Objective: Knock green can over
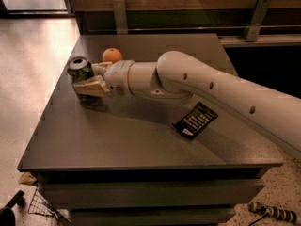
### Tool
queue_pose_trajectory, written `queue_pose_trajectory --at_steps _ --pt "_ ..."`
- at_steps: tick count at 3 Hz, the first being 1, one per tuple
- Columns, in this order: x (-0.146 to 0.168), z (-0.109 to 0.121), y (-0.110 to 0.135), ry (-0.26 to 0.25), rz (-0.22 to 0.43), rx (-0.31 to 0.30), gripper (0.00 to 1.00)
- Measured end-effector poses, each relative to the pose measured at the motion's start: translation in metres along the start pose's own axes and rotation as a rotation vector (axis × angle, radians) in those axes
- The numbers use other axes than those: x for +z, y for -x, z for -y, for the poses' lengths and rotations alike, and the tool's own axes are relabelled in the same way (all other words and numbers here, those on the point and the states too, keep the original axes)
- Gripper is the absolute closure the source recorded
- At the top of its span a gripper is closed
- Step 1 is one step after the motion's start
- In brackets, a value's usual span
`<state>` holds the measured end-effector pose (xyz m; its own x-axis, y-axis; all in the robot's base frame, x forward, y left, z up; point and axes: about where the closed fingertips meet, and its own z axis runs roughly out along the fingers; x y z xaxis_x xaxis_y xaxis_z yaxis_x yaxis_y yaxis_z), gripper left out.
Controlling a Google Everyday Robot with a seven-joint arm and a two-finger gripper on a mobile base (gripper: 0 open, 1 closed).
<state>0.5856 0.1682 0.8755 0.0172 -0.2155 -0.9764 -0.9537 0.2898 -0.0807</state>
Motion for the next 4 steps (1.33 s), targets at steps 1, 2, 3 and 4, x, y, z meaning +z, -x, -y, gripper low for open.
queue_pose_trajectory --at_steps 1,2,3,4 --pt "0.001 -0.001 0.001 0.003 0.0 -0.001 1.0" --pt "-0.001 -0.002 0.008 0.016 -0.014 -0.008 1.0" --pt "-0.002 -0.009 0.045 0.06 -0.074 -0.08 1.0" --pt "-0.008 -0.017 0.082 0.116 -0.218 -0.166 1.0"
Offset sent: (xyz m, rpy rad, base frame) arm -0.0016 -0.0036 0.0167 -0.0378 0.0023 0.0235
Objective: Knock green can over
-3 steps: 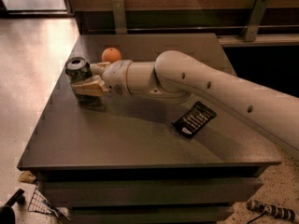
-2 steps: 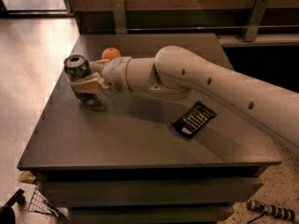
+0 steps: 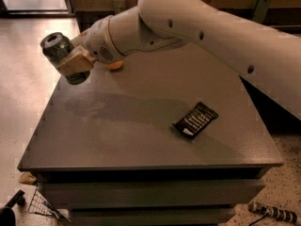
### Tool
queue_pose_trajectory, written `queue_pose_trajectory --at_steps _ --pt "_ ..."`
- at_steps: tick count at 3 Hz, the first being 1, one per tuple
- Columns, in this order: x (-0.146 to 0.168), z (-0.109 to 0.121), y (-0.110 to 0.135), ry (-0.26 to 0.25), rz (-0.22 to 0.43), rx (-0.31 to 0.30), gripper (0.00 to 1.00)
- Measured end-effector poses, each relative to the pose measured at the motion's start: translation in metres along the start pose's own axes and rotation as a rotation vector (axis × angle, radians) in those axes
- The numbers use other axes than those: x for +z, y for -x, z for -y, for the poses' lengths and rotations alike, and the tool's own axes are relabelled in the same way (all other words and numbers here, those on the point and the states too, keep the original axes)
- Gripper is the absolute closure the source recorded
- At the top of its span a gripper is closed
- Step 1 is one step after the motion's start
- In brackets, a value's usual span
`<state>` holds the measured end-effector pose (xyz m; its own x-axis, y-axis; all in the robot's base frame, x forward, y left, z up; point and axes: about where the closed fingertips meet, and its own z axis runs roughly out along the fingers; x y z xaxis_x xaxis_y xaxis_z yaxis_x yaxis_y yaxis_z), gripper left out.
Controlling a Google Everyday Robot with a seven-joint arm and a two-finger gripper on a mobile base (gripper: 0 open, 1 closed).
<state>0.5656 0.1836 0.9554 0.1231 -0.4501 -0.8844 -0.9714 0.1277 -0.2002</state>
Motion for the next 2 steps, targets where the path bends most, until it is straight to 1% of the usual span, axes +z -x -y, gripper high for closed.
queue_pose_trajectory --at_steps 1,2 --pt "-0.015 0.005 0.003 0.011 -0.193 -0.03 1.0" --pt "-0.031 0.014 -0.015 -0.031 -0.365 -0.003 1.0"
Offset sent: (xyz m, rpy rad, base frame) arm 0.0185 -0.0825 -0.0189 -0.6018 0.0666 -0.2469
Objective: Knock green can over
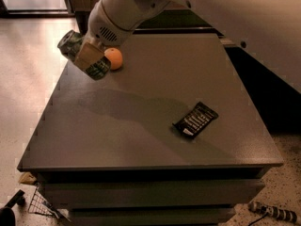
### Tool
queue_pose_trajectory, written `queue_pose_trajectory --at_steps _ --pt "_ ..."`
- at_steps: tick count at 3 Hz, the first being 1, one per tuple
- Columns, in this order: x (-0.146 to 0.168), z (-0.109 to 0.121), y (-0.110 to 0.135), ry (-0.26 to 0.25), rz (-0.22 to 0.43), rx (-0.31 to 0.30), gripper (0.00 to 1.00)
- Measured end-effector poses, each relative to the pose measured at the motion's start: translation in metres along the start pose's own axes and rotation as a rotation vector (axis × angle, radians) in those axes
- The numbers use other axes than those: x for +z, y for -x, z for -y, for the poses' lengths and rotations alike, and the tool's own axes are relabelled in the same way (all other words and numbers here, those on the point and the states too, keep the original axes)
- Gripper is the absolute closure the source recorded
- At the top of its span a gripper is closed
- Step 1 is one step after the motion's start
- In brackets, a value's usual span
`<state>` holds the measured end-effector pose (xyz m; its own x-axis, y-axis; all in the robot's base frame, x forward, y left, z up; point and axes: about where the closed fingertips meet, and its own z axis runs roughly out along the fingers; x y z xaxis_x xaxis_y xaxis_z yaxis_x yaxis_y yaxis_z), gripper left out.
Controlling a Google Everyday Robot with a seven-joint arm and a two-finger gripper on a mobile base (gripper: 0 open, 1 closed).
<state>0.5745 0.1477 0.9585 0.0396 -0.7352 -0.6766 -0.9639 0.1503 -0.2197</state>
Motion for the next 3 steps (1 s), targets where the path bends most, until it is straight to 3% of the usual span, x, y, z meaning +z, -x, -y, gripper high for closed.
queue_pose_trajectory --at_steps 1,2,3 --pt "0.001 0.0 -0.025 -0.056 -0.159 0.001 1.0" --pt "0.01 -0.01 -0.039 -0.079 -0.293 -0.062 1.0" --pt "0.036 -0.027 -0.061 -0.065 -0.447 -0.159 1.0"
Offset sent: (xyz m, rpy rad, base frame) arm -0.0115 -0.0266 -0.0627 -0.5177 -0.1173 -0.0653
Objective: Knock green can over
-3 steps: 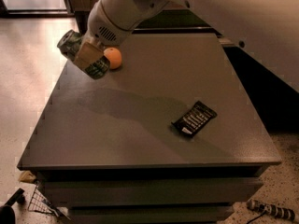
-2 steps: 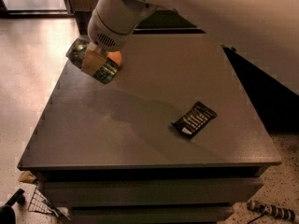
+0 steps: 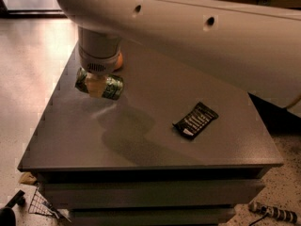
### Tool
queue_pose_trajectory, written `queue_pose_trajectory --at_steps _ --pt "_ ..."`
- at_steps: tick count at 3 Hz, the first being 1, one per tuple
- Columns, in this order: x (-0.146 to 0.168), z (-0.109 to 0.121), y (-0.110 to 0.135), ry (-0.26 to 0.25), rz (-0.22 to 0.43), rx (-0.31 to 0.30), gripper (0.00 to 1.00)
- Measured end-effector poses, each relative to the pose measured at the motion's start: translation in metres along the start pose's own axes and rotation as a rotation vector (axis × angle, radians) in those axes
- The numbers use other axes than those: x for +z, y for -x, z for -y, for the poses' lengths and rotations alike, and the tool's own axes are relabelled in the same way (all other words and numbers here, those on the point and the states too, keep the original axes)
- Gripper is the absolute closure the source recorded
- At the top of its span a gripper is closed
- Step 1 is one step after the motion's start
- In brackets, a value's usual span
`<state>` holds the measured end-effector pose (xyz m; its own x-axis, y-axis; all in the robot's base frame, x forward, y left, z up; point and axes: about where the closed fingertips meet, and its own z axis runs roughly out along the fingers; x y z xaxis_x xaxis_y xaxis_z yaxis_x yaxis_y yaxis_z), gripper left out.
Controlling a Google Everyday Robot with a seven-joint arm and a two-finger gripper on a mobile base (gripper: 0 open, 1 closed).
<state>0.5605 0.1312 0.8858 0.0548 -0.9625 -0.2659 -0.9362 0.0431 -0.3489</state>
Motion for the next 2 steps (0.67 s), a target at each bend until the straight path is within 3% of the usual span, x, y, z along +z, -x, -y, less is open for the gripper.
queue_pose_trajectory --at_steps 1,2 --pt "0.021 -0.015 -0.002 0.031 -0.048 -0.041 1.0" --pt "0.043 -0.028 -0.007 0.074 -0.039 -0.052 1.0"
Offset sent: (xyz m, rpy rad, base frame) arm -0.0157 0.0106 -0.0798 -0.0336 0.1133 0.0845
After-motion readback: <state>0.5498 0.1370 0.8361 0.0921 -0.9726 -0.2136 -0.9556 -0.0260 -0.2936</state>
